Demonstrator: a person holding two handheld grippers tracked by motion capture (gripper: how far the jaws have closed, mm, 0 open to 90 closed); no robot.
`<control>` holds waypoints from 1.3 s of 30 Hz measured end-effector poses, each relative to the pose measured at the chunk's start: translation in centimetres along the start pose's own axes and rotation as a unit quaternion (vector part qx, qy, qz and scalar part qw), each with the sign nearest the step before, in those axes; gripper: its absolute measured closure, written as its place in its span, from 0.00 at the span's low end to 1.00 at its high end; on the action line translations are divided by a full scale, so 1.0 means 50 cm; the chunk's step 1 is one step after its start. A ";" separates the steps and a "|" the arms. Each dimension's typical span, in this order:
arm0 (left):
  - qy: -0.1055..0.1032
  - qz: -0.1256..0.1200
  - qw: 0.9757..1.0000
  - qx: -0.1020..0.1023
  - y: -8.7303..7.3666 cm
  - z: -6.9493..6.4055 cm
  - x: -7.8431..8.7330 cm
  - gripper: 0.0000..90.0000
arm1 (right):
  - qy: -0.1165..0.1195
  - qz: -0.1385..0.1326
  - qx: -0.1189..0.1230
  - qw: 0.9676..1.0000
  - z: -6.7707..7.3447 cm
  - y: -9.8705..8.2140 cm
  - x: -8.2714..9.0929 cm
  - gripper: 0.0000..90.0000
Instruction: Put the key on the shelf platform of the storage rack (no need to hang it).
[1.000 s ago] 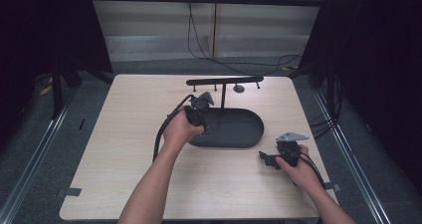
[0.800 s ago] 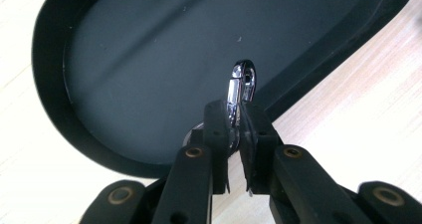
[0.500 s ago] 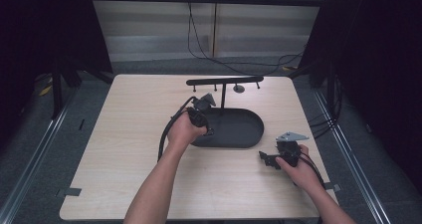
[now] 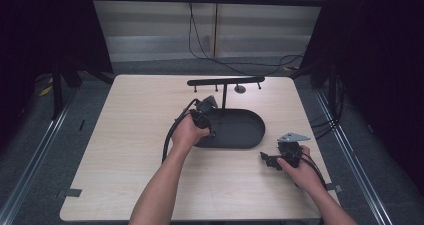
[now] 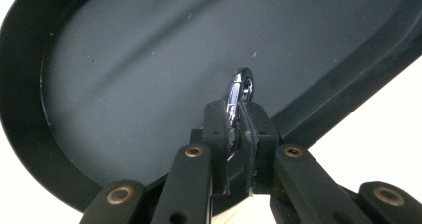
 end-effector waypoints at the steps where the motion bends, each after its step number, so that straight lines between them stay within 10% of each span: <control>1: 0.000 0.000 1.000 0.000 0.000 0.000 0.000 0.92 | 0.000 0.000 0.000 1.000 0.000 0.000 0.000 0.17; 39: -0.007 -0.048 0.998 0.030 -0.022 0.017 0.003 0.72 | 0.000 0.000 0.000 1.000 0.000 0.000 0.000 0.17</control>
Point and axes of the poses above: each handheld gripper's, and its own axes: x roughly backward along the jaws, y roughly out of its top, z roughly to its left, the point moved 1 cm from there along -x, roughly forward along the jaws, and after that the axes turned 9 degrees about z, right-handed, at the moved point
